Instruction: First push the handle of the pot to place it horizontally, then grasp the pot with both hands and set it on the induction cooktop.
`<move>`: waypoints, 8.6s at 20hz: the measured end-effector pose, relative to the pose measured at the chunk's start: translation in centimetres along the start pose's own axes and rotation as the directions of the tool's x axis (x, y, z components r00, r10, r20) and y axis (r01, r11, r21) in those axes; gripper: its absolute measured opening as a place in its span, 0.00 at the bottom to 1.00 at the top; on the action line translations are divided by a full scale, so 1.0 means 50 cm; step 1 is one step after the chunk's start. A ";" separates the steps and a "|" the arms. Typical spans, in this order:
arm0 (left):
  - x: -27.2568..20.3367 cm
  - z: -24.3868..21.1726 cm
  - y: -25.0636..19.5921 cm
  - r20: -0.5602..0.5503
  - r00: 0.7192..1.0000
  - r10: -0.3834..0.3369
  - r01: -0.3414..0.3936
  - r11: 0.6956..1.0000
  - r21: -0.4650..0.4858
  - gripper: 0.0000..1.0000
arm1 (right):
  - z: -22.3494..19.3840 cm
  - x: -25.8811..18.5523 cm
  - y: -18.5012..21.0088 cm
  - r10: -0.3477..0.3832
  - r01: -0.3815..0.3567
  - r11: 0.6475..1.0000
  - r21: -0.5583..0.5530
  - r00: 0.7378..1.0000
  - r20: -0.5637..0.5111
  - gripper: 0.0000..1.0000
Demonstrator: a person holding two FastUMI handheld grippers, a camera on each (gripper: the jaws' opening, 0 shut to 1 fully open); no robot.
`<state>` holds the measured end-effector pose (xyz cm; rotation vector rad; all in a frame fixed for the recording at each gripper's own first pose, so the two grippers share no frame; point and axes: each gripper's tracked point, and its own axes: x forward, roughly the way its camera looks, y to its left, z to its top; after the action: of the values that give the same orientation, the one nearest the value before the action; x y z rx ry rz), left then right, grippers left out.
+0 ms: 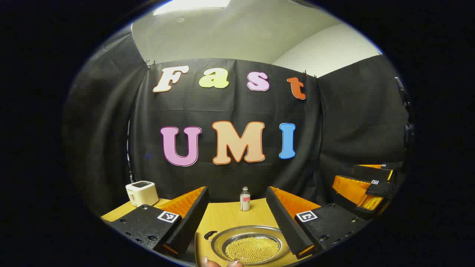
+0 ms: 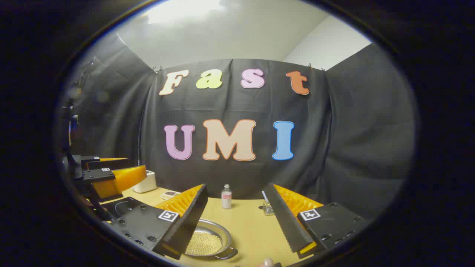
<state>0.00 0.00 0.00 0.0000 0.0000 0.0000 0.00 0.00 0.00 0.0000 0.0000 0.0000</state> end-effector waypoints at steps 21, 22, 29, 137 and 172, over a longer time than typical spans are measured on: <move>0.006 -0.032 0.013 -0.046 0.999 -0.004 0.003 1.000 -0.031 0.99 | -0.015 -0.006 0.018 0.017 -0.016 1.000 0.025 0.999 -0.033 1.00; 0.006 -0.033 0.015 -0.048 0.999 -0.008 0.006 0.999 -0.031 0.99 | -0.016 -0.007 0.018 0.010 -0.009 1.000 0.026 0.999 -0.038 1.00; 0.010 -0.044 0.028 -0.065 0.996 -0.061 0.058 0.998 -0.036 0.99 | -0.031 -0.019 0.022 -0.040 0.042 0.999 0.019 0.997 -0.072 0.98; 0.077 -0.684 0.194 -0.821 0.570 -0.025 -0.239 0.952 -0.194 0.98 | -0.736 0.161 0.010 0.068 0.043 0.994 0.099 0.465 -0.883 0.99; 0.090 -0.705 0.156 -0.846 0.530 -0.066 -0.219 0.953 -0.212 0.65 | -0.728 0.157 -0.011 0.038 0.078 0.994 0.081 0.447 -0.894 0.63</move>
<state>4.48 7.79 -35.25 -0.3093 1.0127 0.0929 7.84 -0.53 -36.40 0.1165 1.1078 -0.0249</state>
